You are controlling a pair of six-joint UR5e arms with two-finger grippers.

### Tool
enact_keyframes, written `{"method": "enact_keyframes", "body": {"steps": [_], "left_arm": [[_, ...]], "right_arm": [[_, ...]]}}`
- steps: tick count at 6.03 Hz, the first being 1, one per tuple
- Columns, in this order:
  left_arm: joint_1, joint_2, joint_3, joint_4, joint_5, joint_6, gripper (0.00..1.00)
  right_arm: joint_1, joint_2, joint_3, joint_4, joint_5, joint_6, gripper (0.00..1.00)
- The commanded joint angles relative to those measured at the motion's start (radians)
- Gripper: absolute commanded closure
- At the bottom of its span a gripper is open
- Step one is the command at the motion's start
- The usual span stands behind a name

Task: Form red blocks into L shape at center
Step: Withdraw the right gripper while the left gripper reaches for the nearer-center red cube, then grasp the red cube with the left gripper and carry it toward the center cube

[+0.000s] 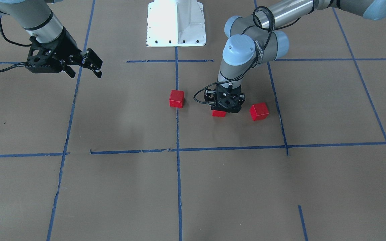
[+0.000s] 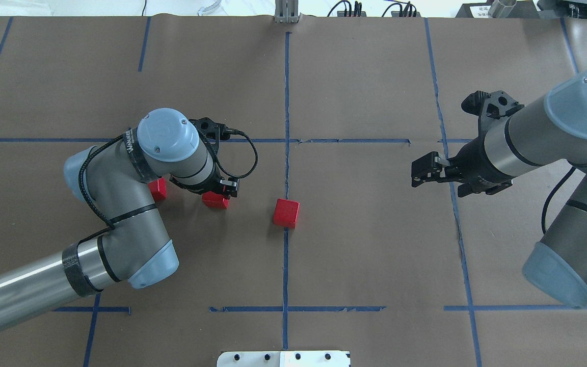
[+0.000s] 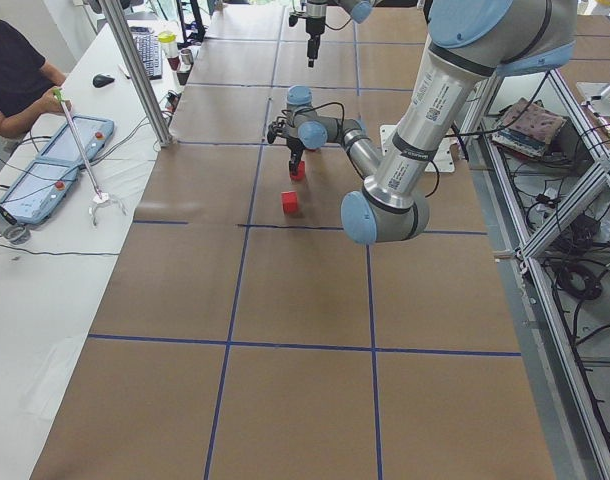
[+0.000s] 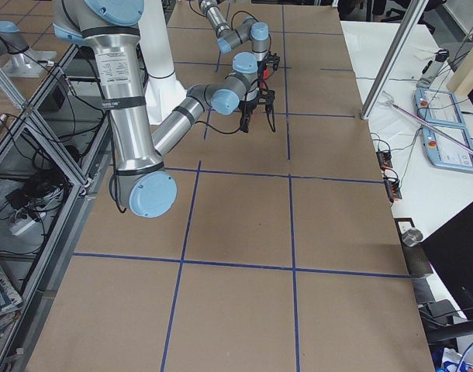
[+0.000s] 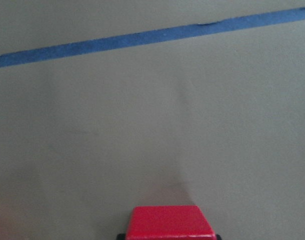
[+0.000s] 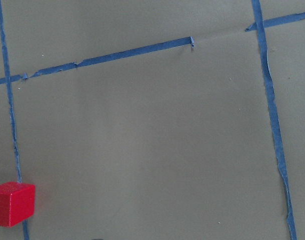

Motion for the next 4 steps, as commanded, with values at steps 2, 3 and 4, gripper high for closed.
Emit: {"method": "enact_keyframes", "body": {"steps": [2,3,4], "left_arm": [[0.006,-0.159,0.103,0.006,0.025,-0.058,1.00],[0.024,-0.204,0.161,0.005,0.069,-0.072,1.00],[0.044,-0.244,0.189,0.005,0.080,-0.122,1.00]], "right_arm": [[0.002,-0.003,-0.005,0.000,0.000,-0.023,0.00],[0.002,-0.006,-0.005,0.000,0.000,-0.025,0.00],[0.001,-0.006,-0.007,0.000,-0.002,-0.025,0.00]]}}
